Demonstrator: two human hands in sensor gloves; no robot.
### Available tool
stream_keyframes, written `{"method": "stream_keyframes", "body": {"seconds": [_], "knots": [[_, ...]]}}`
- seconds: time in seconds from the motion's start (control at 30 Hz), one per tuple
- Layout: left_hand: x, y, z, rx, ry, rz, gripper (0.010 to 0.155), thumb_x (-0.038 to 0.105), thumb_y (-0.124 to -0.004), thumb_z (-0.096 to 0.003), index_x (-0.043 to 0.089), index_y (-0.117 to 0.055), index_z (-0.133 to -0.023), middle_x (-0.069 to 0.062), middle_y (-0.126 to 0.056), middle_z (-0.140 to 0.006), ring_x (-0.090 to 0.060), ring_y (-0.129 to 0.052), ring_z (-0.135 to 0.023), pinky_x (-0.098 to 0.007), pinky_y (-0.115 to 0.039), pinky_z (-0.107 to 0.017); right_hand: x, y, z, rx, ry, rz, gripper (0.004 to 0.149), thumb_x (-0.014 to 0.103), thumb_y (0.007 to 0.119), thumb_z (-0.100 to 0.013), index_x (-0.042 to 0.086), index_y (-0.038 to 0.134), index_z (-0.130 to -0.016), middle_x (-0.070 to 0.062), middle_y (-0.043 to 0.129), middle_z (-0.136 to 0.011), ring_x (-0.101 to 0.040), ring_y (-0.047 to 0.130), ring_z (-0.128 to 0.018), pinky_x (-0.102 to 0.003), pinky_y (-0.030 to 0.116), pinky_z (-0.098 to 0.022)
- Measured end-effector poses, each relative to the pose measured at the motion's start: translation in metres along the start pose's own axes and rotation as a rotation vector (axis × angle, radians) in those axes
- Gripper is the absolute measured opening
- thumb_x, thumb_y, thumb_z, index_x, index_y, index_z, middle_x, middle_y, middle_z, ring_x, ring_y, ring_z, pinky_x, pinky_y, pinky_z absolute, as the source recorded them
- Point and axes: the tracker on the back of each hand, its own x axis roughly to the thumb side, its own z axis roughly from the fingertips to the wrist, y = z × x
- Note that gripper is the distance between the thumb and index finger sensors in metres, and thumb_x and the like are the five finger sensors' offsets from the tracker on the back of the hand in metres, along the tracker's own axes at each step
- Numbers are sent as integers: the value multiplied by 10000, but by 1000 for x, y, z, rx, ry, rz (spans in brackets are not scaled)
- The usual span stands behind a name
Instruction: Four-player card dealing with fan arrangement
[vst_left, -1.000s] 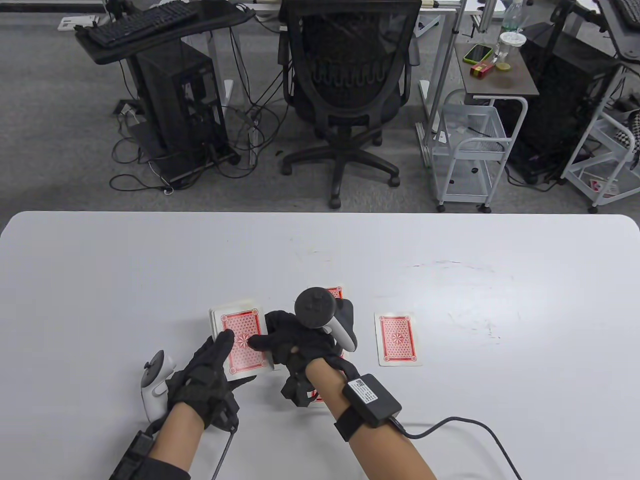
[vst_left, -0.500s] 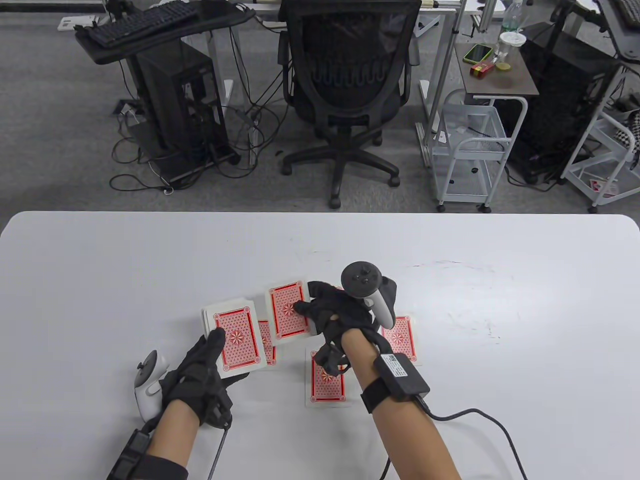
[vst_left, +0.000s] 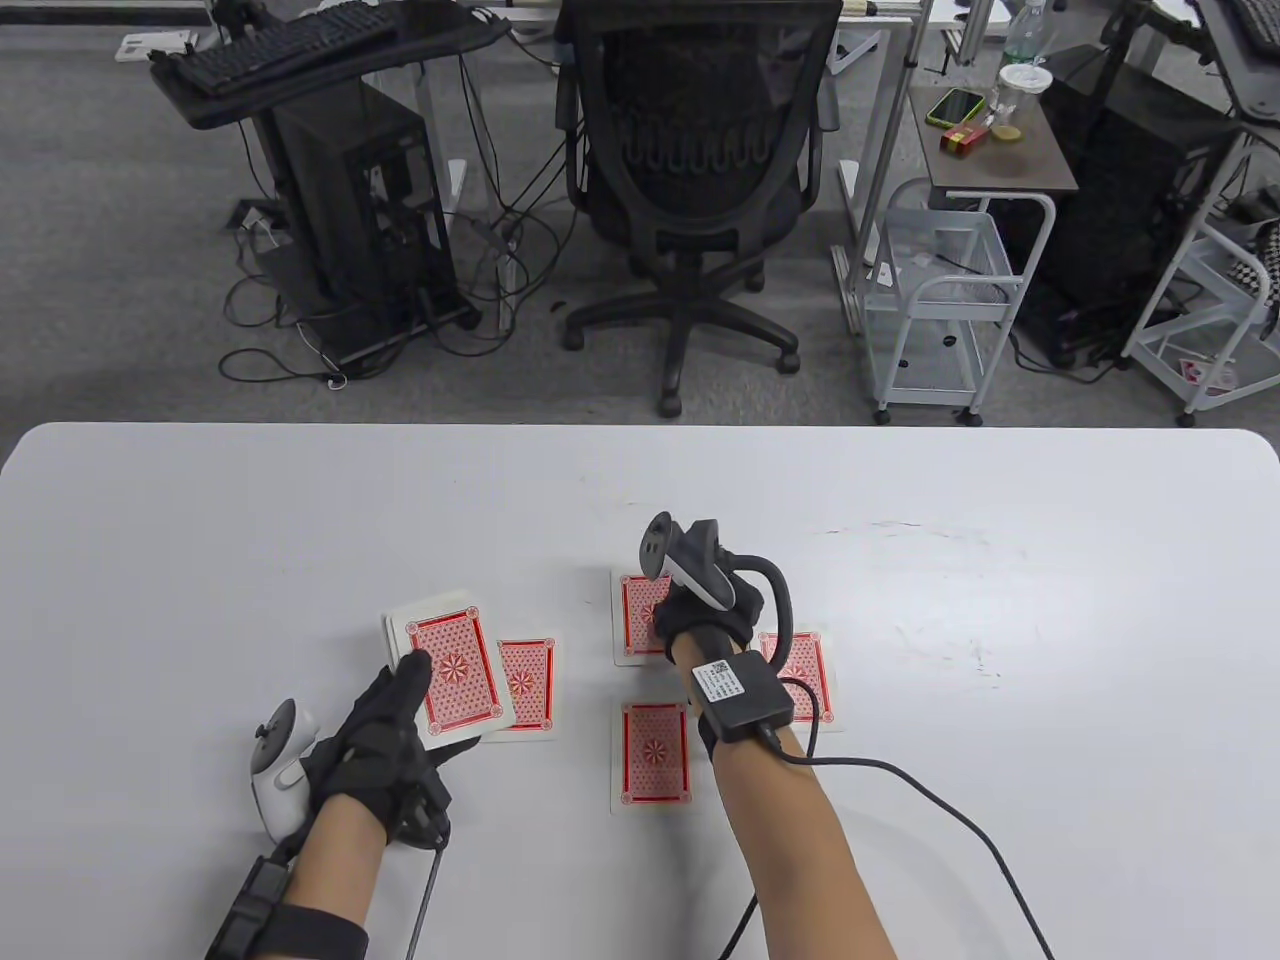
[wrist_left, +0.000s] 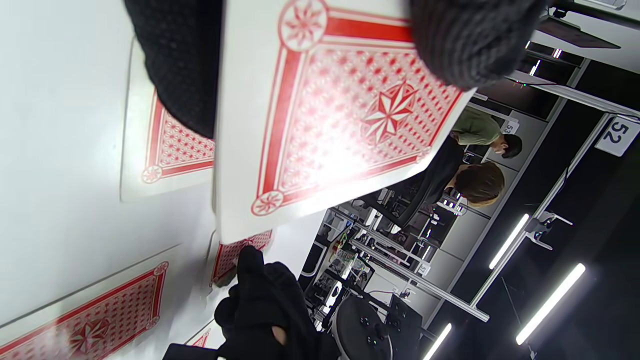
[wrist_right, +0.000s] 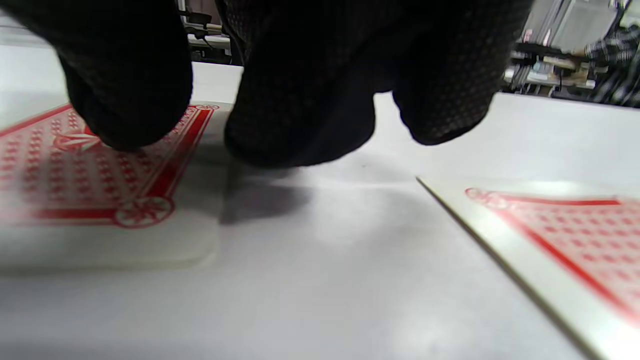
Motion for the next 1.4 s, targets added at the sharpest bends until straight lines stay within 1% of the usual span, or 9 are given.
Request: {"method": "stream_keyframes", "body": {"seconds": [0.2,0.4,0.47,0.53,0.6,0.77,1.0,1.2,1.4], "knots": [[-1,-5,-1,-19,1,-7,522,538,-775,-523,314,-664,-981,86,-860,-938,-261,-997,-766,-436,-879,-533,2,-30,29,-14,-158,-331,704,500,763,-548,67,539,-1057,-78,816,-813,-185,1001,-468,-546,727,-521],[-5,-16,0,-40,-7,-12,520,538,-781,-518,308,-676,-973,83,-869,-929,-267,-1002,-755,-445,-878,-525,46,-36,87,182,-572,-813,712,515,752,-559,53,544,-1060,-140,751,-897,-280,974,-615,-590,693,-546],[-5,-19,1,-55,-10,-11,520,540,-782,-517,311,-675,-972,85,-869,-927,-261,-1003,-756,-443,-879,-525,57,-30,100,210,-588,-790,748,531,796,-527,55,554,-1050,-117,754,-884,-276,963,-620,-603,683,-552],[-5,-22,3,-66,-17,-10,521,541,-785,-516,311,-678,-971,85,-871,-926,-262,-1002,-756,-442,-880,-524,64,-26,109,175,-565,-736,638,471,861,-497,113,644,-978,-31,812,-793,-204,985,-536,-598,695,-549],[-6,-24,6,-51,-20,-22,523,546,-788,-513,323,-672,-972,95,-861,-935,-267,-990,-770,-447,-873,-532,64,-21,117,63,-494,-815,593,416,912,-451,104,722,-918,-18,868,-715,-192,1016,-464,-597,713,-530],[-7,-24,6,-80,-15,0,523,536,-785,-511,319,-673,-973,88,-862,-935,-270,-993,-766,-447,-876,-529,50,-18,113,69,-510,-919,635,366,931,-422,51,722,-932,15,932,-656,-174,1083,-456,-572,746,-528],[-7,-23,5,-66,-13,-15,517,529,-779,-515,312,-675,-973,82,-867,-930,-270,-997,-761,-448,-877,-526,-22,-28,92,148,-469,-1010,681,324,898,-469,12,611,-1002,-21,901,-698,-198,1038,-413,-559,748,-502],[-8,-20,2,-62,1,-27,520,532,-776,-517,315,-668,-977,86,-859,-938,-270,-991,-770,-448,-873,-534,-116,-31,75,90,-232,-783,698,311,887,-484,44,562,-1041,-40,863,-730,-178,980,-362,-570,727,-500],[-9,-21,1,-63,11,-43,518,533,-776,-519,317,-667,-977,86,-859,-939,-269,-990,-772,-446,-872,-537,-171,1,60,99,39,-538,715,324,902,-476,55,563,-1045,-37,859,-723,-166,963,-350,-569,722,-503]]}}
